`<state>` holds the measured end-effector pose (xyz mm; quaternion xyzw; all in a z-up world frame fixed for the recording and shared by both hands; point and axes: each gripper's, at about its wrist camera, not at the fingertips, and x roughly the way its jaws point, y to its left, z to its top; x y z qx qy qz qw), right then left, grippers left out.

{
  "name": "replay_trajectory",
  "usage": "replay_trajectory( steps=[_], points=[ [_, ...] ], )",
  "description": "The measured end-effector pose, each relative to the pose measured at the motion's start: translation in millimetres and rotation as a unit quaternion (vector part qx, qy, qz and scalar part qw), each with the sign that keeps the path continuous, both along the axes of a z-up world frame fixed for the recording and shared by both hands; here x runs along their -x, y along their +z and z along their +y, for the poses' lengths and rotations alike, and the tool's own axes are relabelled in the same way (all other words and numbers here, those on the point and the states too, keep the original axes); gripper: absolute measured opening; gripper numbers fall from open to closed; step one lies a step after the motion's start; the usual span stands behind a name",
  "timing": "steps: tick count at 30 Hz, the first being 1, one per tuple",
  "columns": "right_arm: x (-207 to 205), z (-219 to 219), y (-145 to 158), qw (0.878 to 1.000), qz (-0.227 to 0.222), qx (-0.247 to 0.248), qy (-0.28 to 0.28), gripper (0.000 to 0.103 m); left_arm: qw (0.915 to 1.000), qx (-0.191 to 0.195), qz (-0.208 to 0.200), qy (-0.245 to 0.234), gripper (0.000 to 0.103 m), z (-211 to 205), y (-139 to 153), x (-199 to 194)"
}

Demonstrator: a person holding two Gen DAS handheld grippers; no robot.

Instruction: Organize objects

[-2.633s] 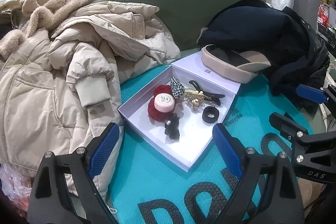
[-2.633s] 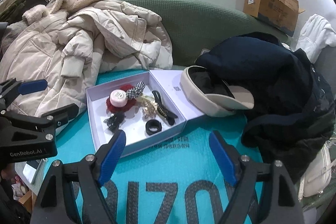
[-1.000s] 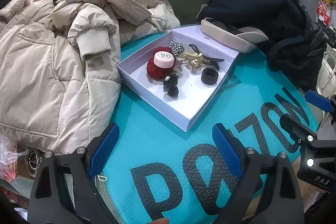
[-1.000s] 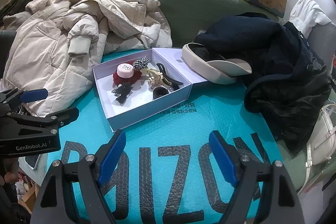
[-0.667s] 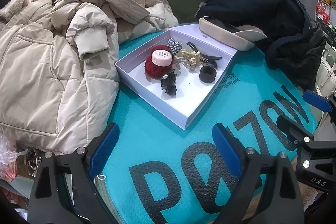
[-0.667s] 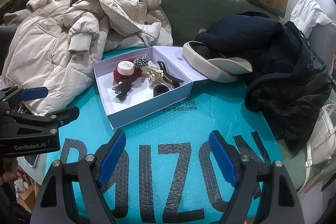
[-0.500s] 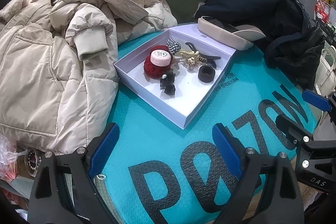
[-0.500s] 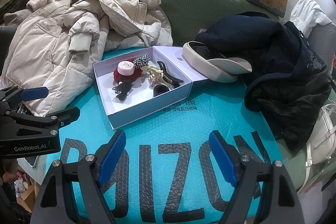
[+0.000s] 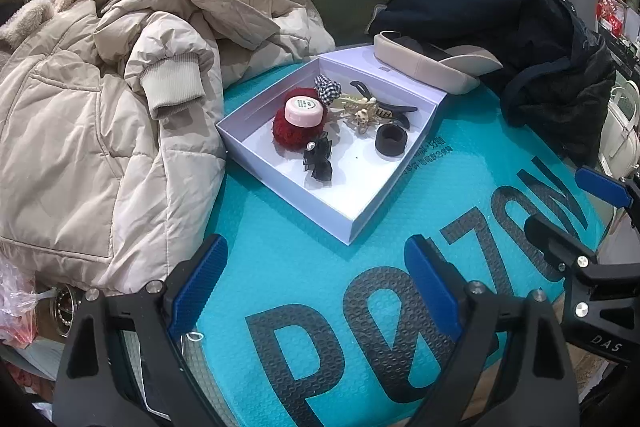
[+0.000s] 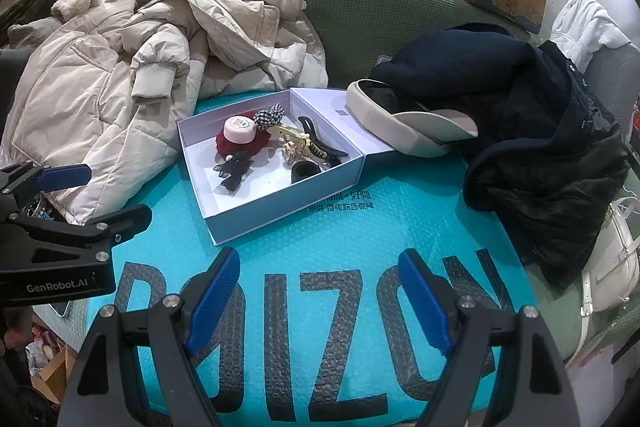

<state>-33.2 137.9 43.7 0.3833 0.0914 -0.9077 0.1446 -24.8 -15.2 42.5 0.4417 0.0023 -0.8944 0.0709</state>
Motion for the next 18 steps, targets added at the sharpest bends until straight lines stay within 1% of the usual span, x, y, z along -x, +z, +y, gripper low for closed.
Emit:
replay_trajectory(
  steps=[18],
  points=[
    [-0.9, 7.8, -3.5, 1.000, -0.005, 0.004, -0.007, 0.082, 0.9999, 0.000, -0.007, -0.014, 0.090, 6.3, -4.6, 1.6]
  ],
)
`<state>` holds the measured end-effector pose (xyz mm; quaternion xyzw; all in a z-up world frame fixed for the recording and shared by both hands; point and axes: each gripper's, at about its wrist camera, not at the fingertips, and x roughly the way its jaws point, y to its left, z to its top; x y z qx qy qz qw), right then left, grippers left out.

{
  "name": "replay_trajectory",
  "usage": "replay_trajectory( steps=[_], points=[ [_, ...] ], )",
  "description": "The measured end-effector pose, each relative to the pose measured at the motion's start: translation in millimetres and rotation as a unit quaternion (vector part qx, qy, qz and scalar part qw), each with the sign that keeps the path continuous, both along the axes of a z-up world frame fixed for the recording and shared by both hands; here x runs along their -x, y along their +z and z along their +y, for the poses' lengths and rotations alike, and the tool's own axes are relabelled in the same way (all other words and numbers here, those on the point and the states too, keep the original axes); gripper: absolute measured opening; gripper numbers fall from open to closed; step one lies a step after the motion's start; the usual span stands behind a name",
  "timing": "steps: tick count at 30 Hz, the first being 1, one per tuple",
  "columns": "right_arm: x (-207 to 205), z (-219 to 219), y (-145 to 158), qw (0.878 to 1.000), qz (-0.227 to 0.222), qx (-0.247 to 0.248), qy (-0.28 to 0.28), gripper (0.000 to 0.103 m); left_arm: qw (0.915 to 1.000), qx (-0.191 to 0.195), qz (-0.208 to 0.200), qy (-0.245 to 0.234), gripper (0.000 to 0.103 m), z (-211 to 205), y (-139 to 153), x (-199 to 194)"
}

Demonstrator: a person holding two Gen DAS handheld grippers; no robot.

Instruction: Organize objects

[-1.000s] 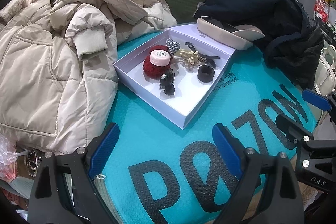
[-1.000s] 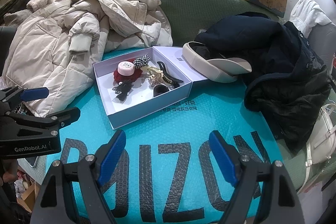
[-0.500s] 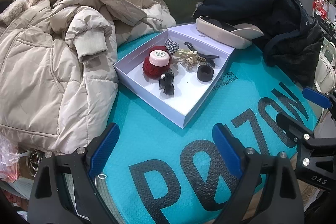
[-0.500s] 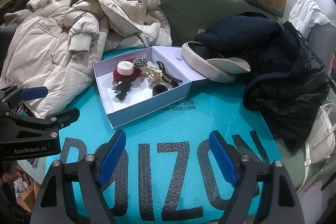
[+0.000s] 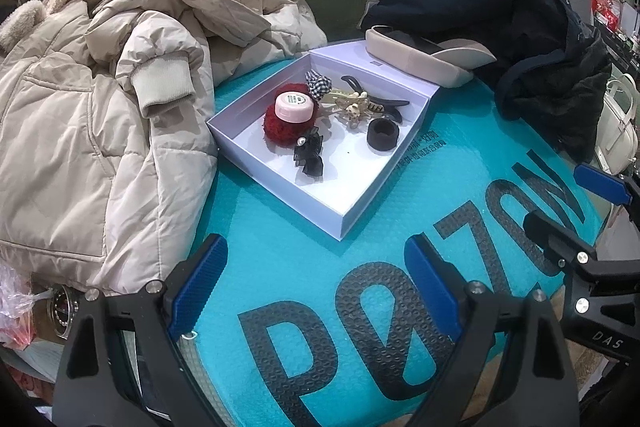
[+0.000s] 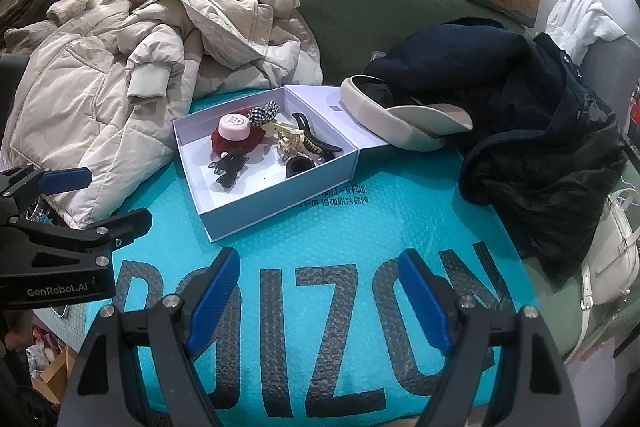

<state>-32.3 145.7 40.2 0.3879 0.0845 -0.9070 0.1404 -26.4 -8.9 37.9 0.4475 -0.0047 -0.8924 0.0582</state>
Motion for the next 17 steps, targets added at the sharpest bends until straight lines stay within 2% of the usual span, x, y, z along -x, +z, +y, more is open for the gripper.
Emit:
replay_trajectory(
  steps=[17],
  points=[
    [0.4, 7.3, -7.2, 1.000, -0.011, 0.011, -0.010, 0.082, 0.9999, -0.001, -0.001, -0.014, 0.090, 4.2, -0.2, 2.5]
  ],
)
